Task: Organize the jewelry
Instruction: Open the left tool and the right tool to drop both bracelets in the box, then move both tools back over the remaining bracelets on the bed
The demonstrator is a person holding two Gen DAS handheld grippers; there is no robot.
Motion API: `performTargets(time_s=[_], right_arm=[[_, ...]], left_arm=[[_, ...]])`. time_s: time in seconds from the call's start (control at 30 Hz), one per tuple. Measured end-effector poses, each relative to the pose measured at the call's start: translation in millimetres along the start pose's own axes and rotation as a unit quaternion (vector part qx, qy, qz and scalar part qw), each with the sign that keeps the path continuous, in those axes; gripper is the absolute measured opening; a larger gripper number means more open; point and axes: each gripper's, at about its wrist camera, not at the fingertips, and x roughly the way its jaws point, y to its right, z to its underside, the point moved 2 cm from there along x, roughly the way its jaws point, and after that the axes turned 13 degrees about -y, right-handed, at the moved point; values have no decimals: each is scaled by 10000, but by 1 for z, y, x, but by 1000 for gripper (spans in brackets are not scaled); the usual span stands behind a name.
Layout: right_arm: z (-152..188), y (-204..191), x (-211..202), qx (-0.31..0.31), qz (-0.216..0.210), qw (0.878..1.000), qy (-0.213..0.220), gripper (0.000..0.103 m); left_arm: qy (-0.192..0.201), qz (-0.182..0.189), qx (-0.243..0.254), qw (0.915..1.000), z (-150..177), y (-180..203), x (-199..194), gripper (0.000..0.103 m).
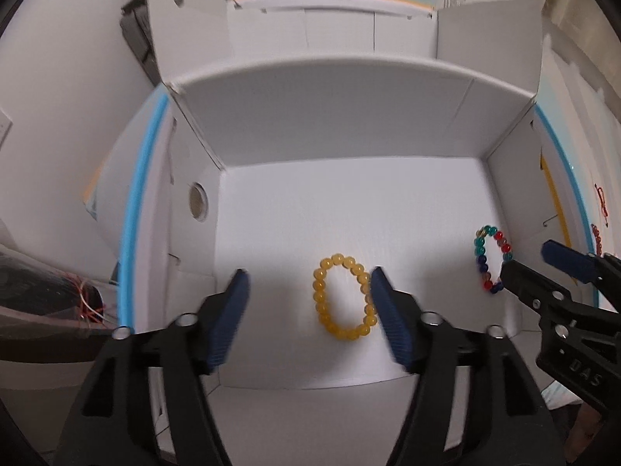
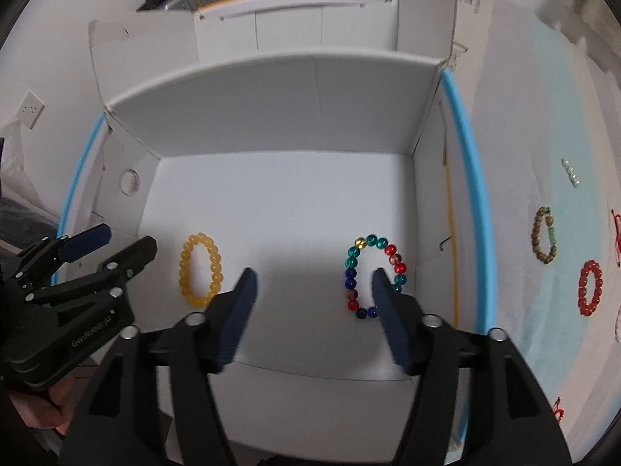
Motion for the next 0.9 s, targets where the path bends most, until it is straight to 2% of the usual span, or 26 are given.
performTargets(time_s=[0.17,0.23,0.37,0.6,0.9], right_arm=[[3,4,-20,-5,15,9997,228,81],[5,7,-30,28,25,9995,329,86],[13,19,-43,125,30,9983,561,94],[40,62,-79,261,197,9951,937,95],[78,138,-115,843,382,9883,1216,95]], left_arm=[[257,-49,-79,9996,4,3,-21,85],[312,-14,-116,9994,10,5,-23,89],[460,11,-104,9989,3,17,-32,97],[671,209,125,9974,5,66,-50,97],[926,461,636,9926,8,147,-75,97]])
